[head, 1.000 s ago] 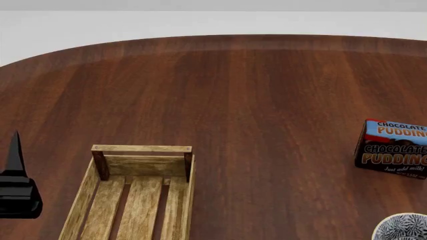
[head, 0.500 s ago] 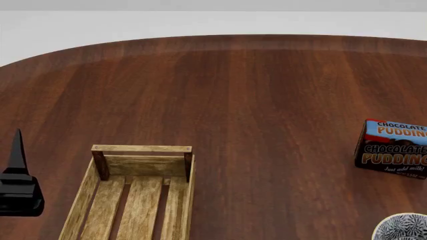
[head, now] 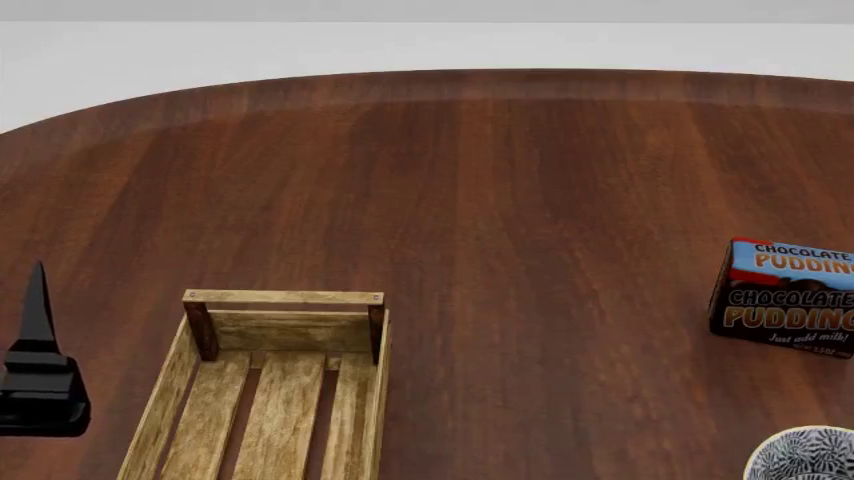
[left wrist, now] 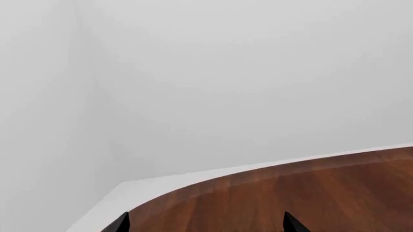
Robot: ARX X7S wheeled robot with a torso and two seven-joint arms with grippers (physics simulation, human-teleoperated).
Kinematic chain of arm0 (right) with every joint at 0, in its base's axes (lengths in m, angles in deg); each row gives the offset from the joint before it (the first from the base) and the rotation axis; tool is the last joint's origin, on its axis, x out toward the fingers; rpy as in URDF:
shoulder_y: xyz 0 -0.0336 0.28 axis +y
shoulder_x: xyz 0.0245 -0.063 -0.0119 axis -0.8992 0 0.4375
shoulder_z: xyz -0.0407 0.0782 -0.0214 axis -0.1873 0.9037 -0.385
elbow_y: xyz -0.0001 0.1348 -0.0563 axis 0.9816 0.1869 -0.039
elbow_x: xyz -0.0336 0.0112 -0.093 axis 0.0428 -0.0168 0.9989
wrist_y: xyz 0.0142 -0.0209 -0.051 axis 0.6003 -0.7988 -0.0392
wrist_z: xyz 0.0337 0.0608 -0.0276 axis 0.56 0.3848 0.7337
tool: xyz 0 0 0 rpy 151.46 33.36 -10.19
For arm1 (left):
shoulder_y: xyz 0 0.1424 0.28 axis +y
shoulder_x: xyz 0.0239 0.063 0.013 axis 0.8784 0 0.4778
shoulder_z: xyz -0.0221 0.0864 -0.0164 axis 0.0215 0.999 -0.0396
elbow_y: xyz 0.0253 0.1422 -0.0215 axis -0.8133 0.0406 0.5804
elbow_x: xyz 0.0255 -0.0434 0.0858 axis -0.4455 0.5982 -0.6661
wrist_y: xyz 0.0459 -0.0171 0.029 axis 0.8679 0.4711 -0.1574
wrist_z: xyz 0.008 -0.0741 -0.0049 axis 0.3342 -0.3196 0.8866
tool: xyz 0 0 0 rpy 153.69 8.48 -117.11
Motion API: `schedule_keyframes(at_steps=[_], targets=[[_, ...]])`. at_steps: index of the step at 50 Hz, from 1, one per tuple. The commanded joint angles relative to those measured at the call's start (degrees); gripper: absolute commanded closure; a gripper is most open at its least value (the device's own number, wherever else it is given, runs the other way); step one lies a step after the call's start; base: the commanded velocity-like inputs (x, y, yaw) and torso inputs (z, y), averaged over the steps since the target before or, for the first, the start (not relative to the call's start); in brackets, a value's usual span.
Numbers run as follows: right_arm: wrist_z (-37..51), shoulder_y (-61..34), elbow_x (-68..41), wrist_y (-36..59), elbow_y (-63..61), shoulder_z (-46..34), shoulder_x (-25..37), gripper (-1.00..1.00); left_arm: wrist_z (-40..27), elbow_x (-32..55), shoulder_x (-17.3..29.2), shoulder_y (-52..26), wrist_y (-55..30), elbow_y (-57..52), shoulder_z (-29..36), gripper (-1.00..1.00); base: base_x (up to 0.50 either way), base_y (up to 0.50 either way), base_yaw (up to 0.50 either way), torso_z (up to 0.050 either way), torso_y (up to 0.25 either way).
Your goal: Stack the left bowl on the right bowl and place them in the tray.
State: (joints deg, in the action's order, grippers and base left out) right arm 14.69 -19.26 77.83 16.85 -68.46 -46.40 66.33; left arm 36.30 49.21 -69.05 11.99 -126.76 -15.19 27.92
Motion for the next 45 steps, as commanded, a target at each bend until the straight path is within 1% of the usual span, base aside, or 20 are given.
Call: schedule_keyframes(at_steps=[1,31,45], targets=[[2.2,-0.4,-3.5,-3.3,5.8,0.8,0.6,-1.00,-0.4,0.0,0.2,0.2,0.4,0.3,0.3,-1.00,0.00,0.00,0.00,0.000,0.000],[6.0,-2.6,-8.8,-9.8,18.9,2.4,2.0,-1.00,-1.1,0.6,0.6,0.0,-0.1,0.0,0.5,-1.00,0.00,0.00,0.00,0.000,0.000],[7.4,-3.0,-10.7,-11.0,21.9,2.9,2.2,-1.00,-1.4,0.8,0.8,0.2,0.0,0.0,0.5,-1.00,0.00,0.00,0.00,0.000,0.000]])
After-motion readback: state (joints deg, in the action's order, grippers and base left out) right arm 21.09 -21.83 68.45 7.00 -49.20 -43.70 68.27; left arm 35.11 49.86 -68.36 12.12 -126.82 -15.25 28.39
